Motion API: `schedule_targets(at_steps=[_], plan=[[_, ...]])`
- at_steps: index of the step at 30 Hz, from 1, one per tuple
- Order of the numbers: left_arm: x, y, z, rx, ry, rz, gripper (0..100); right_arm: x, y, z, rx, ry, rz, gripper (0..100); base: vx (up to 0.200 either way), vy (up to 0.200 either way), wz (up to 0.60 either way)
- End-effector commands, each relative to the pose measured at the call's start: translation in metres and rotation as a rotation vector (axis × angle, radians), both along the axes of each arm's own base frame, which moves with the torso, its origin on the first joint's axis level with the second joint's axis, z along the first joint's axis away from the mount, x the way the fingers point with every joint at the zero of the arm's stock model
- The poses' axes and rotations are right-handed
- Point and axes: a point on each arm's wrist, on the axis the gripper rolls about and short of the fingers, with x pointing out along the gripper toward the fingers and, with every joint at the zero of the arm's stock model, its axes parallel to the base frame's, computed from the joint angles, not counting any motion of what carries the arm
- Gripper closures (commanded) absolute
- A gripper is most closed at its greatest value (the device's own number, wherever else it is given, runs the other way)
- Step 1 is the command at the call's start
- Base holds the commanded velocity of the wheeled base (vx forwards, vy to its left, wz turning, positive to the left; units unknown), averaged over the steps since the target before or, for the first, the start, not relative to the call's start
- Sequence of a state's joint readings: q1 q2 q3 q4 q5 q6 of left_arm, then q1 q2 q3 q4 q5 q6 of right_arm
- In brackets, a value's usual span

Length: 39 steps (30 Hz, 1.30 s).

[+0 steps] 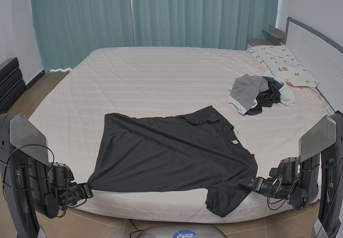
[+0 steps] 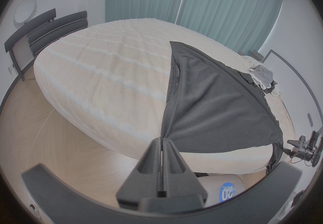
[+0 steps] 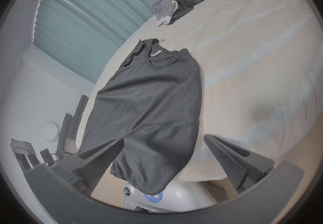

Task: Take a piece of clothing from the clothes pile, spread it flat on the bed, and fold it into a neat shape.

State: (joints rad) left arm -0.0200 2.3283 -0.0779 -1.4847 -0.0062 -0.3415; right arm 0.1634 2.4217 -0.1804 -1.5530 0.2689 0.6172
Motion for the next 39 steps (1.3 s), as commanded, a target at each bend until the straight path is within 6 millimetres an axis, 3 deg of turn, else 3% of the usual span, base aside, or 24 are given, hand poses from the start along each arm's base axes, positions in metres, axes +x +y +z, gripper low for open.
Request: schedule_targets(at_steps=[1, 2, 6, 17, 23, 28, 32, 39], plan=[[0.001, 0.001, -0.001, 0.000, -0.002, 0.004, 100, 0.003, 0.004, -0.006, -0.016, -0.002, -0.004, 0, 0.000, 0.000, 0.00], [0.002, 0.001, -0.001, 0.000, -0.003, 0.005, 100, 0.004, 0.003, -0.006, -0.019, -0.006, -0.012, 100, 0.000, 0.000, 0.00], [0.002, 0.002, -0.001, 0.001, -0.003, 0.007, 100, 0.005, 0.003, -0.007, -0.024, -0.007, -0.020, 100, 0.000, 0.000, 0.00], [0.004, 0.018, 0.002, 0.045, -0.020, 0.035, 100, -0.020, -0.008, 0.003, -0.089, 0.036, 0.017, 100, 0.000, 0.000, 0.00], [0.005, 0.027, 0.015, 0.083, -0.077, 0.052, 100, -0.040, 0.001, 0.016, -0.089, 0.041, 0.117, 100, 0.000, 0.000, 0.00], [0.003, 0.030, 0.019, 0.128, -0.080, 0.069, 100, -0.048, 0.011, 0.016, -0.098, 0.080, 0.177, 100, 0.000, 0.000, 0.00], [-0.003, 0.032, 0.015, 0.193, -0.031, 0.061, 100, -0.054, 0.017, 0.012, -0.111, 0.124, 0.211, 100, 0.000, 0.000, 0.00], [-0.006, 0.029, -0.013, 0.265, 0.099, 0.063, 100, -0.053, 0.015, 0.008, -0.122, 0.135, 0.205, 100, 0.000, 0.000, 0.00]])
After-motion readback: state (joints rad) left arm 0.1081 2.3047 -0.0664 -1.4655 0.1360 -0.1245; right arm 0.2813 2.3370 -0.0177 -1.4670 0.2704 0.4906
